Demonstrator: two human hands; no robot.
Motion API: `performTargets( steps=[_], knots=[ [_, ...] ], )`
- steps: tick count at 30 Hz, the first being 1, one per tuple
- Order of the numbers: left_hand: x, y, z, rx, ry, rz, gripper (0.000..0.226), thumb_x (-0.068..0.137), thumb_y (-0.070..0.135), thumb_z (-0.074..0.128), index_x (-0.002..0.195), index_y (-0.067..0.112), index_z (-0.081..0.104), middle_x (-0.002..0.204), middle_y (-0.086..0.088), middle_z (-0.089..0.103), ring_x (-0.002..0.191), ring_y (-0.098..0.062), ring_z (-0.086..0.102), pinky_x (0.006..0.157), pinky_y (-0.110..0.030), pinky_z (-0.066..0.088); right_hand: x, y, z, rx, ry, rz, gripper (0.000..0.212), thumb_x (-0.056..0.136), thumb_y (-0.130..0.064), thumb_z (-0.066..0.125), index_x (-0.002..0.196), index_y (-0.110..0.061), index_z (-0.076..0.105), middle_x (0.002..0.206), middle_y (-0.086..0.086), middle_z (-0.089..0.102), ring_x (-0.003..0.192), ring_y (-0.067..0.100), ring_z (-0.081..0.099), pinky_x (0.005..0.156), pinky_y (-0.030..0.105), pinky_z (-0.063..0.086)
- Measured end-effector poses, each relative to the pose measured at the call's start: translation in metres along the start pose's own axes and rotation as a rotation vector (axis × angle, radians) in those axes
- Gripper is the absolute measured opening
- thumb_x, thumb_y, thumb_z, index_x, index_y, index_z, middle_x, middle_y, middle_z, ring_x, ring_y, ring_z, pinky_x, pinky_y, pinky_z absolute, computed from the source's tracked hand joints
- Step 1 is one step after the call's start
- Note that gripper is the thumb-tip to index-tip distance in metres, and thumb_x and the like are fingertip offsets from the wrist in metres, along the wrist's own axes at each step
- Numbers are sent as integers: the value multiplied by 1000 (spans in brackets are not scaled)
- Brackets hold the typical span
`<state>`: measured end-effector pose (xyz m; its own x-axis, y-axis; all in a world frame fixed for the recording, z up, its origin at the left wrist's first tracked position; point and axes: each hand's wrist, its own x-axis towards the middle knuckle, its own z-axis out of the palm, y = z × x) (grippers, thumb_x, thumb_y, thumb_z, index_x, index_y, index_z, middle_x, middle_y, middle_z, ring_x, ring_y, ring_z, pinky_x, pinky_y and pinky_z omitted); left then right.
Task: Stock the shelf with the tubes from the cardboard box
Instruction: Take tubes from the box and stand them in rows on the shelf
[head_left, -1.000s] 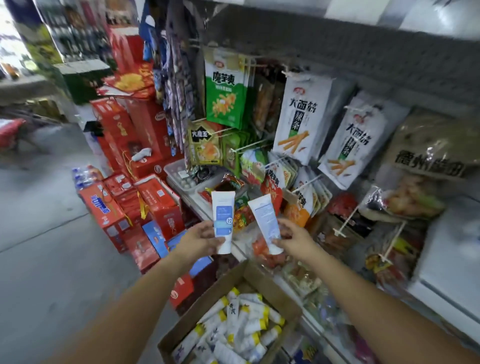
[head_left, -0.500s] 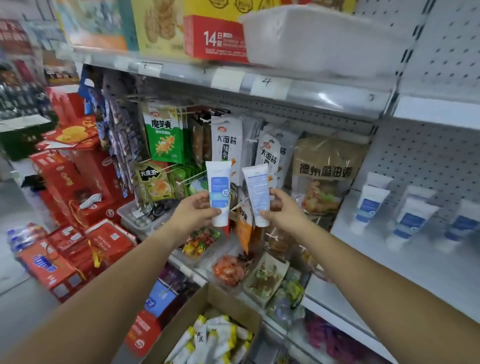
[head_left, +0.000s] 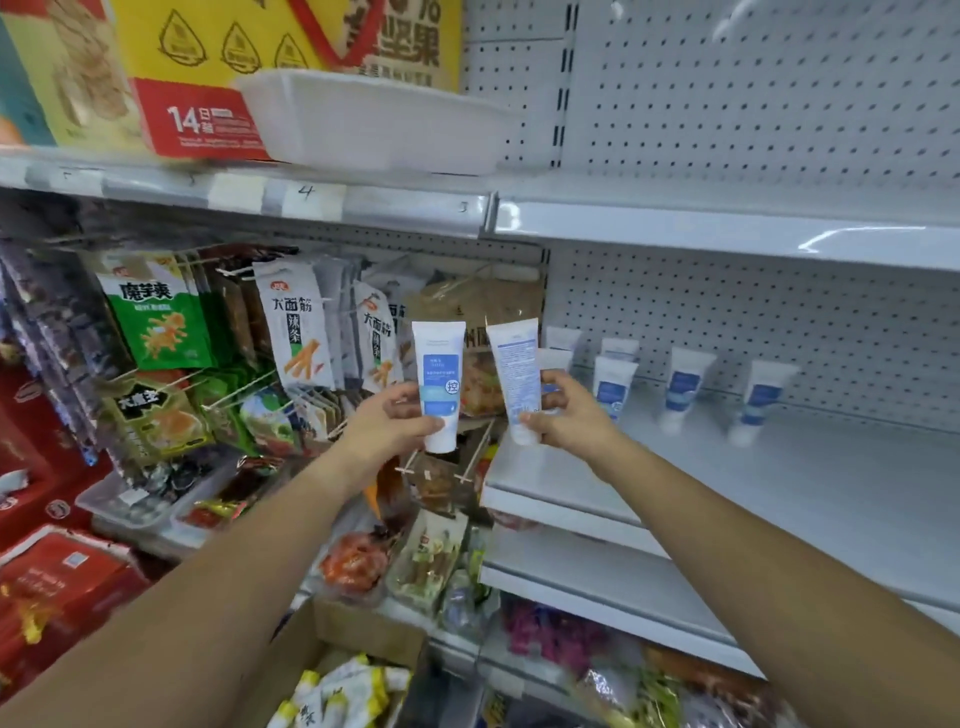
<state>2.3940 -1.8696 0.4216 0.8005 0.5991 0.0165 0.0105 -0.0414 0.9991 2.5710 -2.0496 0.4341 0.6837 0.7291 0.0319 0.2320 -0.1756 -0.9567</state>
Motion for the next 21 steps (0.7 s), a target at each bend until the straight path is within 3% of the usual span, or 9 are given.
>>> performTargets(
  steps=[3,6,9,13,16,21],
  knots=[
    [6,1,39,1,-33,9,46,80,0,76,121,15,63,109,-10,73,102,-26,71,83,-37,59,-21,10,-39,23,53,20,43,86,-6,71,120,-23,50,104,3,58,94,21,62,73,34,58],
    [9,0,79,1,-95,11,47,78,1,79,120,15,64,108,-10,74,103,-28,70,86,-40,58,-38,23,-76,18,90,17,42,86,-7,72,118,-24,52,110,5,58,101,24,62,80,40,58],
    [8,3,117,17,-144,24,40,79,0,77,112,20,66,103,-4,76,99,-22,71,81,-34,57,-54,30,-110,30,135,30,43,86,-7,71,117,-27,50,104,5,59,97,22,62,83,40,58],
    [10,8,162,15,-199,34,46,79,0,77,120,16,63,105,-6,75,96,-20,73,77,-30,58,-77,43,-152,27,195,44,47,85,-8,73,122,-25,50,107,7,61,104,27,64,88,48,57],
    [9,11,192,-9,-208,30,44,80,-6,75,118,11,63,104,-11,75,89,-19,73,70,-25,58,-92,52,-179,36,232,61,50,84,-8,74,126,-23,50,103,6,62,103,28,65,88,49,57],
    [10,9,227,-23,-219,28,47,79,-5,76,121,11,61,106,-10,74,96,-23,71,72,-27,56,-104,64,-210,22,279,74,49,84,-9,74,125,-24,51,108,8,63,101,26,66,88,47,57]
  ],
)
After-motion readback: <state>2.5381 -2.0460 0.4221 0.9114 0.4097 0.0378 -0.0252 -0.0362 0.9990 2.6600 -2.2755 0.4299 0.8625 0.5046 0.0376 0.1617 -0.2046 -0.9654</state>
